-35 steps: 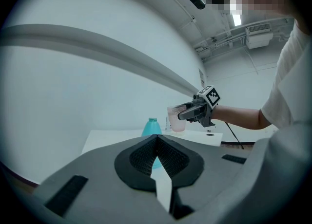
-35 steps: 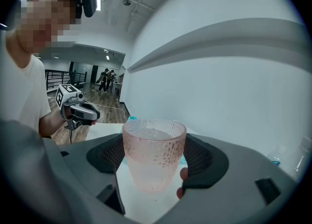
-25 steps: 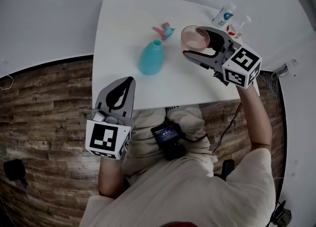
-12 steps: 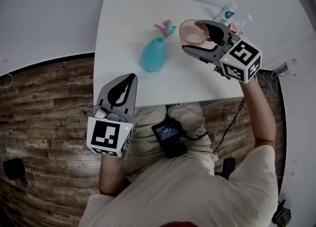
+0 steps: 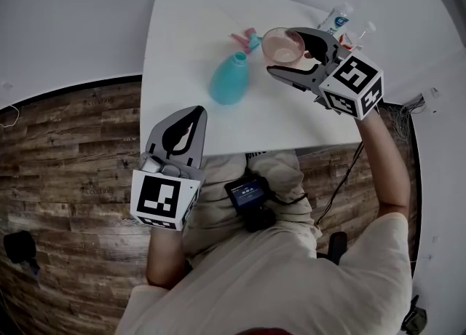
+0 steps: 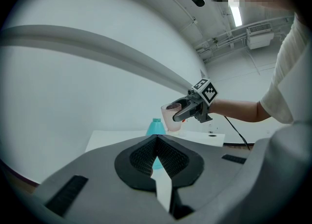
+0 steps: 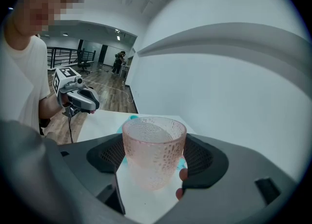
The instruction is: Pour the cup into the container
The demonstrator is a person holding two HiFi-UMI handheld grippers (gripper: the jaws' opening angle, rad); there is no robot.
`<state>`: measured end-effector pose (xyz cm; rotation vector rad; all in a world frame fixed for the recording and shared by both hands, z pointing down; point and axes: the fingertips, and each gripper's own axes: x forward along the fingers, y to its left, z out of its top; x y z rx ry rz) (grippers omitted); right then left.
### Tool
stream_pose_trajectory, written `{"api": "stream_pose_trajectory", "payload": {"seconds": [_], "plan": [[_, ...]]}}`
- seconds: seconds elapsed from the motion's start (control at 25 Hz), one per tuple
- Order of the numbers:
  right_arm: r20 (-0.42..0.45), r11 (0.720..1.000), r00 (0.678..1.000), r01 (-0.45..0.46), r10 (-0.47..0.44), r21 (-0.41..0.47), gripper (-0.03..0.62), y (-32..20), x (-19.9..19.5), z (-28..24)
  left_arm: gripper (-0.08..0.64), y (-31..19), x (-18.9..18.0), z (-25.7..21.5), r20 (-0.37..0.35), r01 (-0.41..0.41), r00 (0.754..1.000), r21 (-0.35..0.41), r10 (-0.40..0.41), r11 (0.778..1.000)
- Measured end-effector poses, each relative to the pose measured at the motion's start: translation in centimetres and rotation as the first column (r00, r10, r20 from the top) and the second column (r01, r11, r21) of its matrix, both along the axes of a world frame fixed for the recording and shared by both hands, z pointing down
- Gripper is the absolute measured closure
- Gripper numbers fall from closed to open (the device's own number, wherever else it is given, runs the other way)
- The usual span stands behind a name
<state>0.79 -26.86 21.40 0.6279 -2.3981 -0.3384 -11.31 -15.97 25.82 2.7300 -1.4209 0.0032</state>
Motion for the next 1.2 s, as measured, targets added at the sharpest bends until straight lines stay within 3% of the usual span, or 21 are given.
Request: {"api": "stream_pose_trajectory", "payload": {"seconds": [0.36,0.76,1.2], "plan": [[-0.023,1.000,1.000,0.012,-0.013,-0.027,0.218,0.4,-0.6,-0.1,0.549,0.2,-0.1,-0.3,-0.010,-0.002,1.000,-0.002,0.002,1.000],[0.024,0.998,1.000,0.003,-0.002,-0.060,0.218,0.7,0.1,-1.6,0.549,0.1,-0.5,-0.5,-0.019,0.002,1.000,0.002,-0.002,1.000],[0.160,0.991,0.987,0.005,0.016,-0.131,0.218,1.4,1.1,-4.6,0.549,0.1,-0.2,-0.2,-0.020,-0.003,1.000,-0.007,0.003,1.000]]}}
